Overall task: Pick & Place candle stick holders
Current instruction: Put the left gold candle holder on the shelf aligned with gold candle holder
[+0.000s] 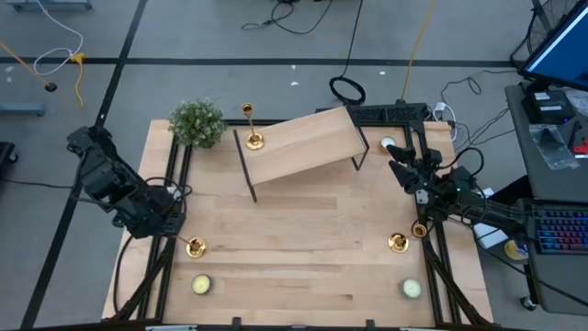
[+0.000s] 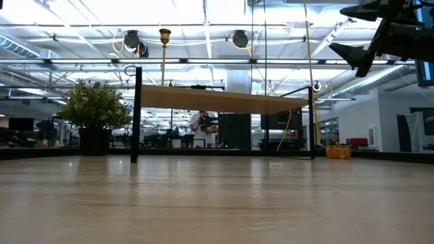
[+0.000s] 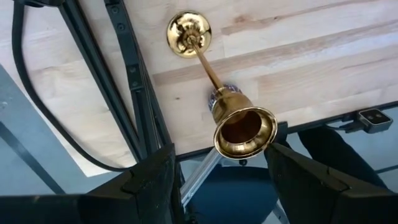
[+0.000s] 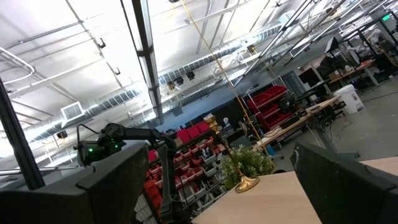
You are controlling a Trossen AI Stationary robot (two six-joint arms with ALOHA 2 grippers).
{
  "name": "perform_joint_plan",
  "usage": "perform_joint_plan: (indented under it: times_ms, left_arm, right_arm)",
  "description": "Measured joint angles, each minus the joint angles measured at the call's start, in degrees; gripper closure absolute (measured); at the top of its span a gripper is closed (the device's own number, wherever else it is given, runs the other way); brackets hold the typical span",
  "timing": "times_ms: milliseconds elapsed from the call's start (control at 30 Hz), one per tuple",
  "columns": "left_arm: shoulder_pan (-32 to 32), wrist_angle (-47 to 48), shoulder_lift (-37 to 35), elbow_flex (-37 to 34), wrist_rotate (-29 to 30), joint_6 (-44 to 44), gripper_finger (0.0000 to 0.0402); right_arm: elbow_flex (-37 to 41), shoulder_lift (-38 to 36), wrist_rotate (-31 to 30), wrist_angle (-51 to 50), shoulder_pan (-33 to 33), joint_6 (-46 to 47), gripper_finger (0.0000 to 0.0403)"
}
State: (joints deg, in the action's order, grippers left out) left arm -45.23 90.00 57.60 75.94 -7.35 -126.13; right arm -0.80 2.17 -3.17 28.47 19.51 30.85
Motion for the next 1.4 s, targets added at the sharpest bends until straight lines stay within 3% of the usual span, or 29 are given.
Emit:
perform_joint_plan:
  times_ms: [433,1233,1400]
  left_arm:
    - [-2.07,0.02,-2.29,-0.02,3.81,-1.96,0.0147]
    - [-5.66,0.0,-3.29,-5.74,2.54,-7.52,0.0148]
    - [-5.65,-0.23,-3.34,-7.06,2.61,-7.48,0.0194]
  right_arm:
    - [-0.02,-0.02,0.15,0.0,0.0,0.0,0.0023]
    - [-0.02,0.0,0.21,0.0,0.02,-0.01,0.0023]
    - [-0.01,-0.02,0.21,0.0,0.01,0.0,0.0023]
